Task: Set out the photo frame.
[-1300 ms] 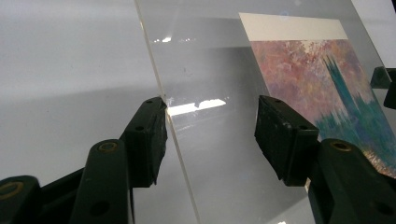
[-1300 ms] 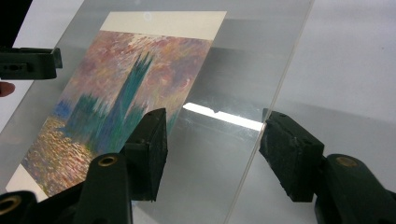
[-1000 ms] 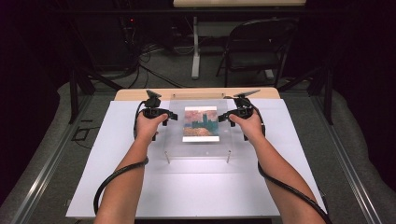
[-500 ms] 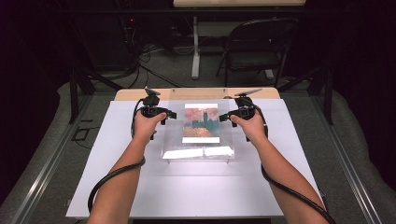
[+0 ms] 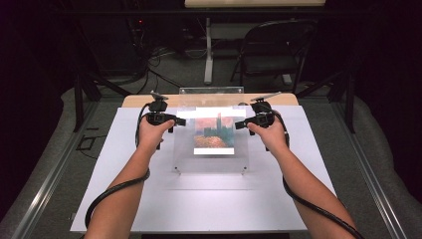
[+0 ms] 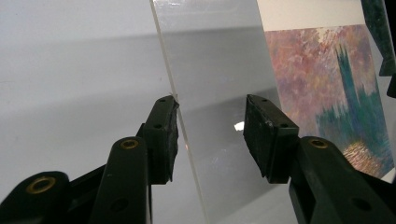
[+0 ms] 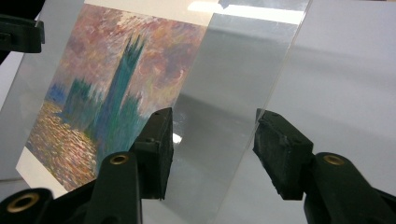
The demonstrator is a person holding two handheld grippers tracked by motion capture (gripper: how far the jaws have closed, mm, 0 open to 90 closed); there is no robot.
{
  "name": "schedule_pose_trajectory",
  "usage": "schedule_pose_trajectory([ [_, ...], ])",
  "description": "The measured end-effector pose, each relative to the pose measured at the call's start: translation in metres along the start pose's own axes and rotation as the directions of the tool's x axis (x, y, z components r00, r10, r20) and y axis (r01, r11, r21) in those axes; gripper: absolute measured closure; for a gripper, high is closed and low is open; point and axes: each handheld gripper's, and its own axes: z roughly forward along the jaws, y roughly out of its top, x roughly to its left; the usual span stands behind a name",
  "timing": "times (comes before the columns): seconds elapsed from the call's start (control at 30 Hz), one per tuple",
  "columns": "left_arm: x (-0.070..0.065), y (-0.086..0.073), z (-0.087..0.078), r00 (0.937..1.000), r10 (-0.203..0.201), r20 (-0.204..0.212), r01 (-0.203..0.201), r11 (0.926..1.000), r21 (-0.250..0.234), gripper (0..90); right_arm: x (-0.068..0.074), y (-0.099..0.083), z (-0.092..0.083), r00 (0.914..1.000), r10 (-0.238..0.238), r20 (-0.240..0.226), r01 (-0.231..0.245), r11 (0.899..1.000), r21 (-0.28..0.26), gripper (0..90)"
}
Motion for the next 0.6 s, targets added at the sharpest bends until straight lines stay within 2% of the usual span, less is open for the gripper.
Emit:
schedule_pose_trajectory([
  [0.3,-0.008,-0.003,-0.009,0.9998,0.021,-0.005,-0.021,0.9995,-0.025,57.4,0.005,-0.003,-0.011,1.0,-0.005,-0.003,0.005,1.0,-0.026,51.9],
  [0.5,-0.007,-0.007,-0.015,0.9998,0.019,0.01,-0.019,0.9989,-0.044,59.2,0.008,-0.004,-0.016,0.9995,-0.031,0.0,0.031,0.999,-0.034,52.5],
  [0.6,-0.009,-0.008,-0.018,0.9997,0.024,0.005,-0.024,0.9983,-0.053,60.0,0.011,-0.005,-0.019,0.9989,-0.048,0.004,0.048,0.998,-0.036,52.6],
])
